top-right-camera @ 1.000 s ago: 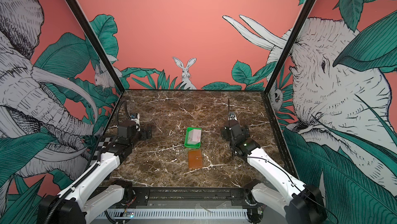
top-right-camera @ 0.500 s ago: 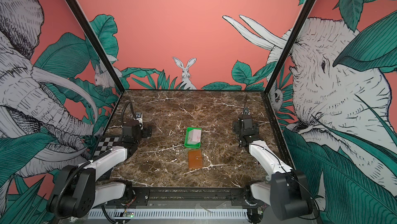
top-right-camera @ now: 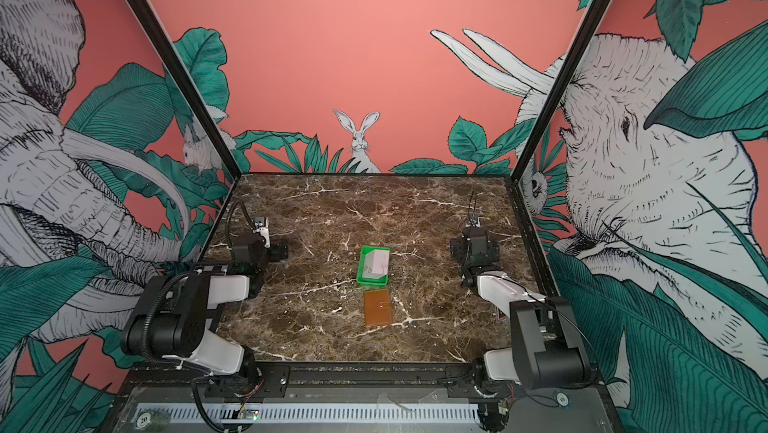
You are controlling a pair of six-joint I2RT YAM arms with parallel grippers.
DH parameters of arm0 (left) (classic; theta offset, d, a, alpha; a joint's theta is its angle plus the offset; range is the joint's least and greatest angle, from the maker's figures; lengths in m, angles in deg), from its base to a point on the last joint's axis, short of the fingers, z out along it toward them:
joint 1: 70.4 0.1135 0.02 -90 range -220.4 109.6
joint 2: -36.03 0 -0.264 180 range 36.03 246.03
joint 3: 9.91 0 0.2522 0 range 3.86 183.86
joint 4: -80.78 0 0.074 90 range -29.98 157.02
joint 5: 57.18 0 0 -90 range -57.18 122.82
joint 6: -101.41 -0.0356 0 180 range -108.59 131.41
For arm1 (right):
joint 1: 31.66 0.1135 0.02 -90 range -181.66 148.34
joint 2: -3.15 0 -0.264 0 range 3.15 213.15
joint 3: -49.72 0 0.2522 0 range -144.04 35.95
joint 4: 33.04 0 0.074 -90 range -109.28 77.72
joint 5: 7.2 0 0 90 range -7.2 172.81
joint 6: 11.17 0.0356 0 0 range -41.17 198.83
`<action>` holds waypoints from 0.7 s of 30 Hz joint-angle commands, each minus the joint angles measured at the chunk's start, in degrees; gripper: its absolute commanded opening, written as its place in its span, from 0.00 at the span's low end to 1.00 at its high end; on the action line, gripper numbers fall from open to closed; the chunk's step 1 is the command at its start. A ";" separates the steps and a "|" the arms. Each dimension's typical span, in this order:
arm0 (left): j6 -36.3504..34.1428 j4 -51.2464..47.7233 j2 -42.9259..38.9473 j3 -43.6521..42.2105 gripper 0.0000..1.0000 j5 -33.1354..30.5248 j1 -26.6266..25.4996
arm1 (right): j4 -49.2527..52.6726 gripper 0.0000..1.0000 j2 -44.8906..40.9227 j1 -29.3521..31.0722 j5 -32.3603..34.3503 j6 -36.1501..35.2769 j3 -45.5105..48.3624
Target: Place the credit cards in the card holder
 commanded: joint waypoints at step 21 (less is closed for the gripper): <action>-1.30 7.78 0.98 -1.82 0.99 3.54 0.07 | -30.52 0.98 9.09 -5.85 -11.05 -0.61 8.66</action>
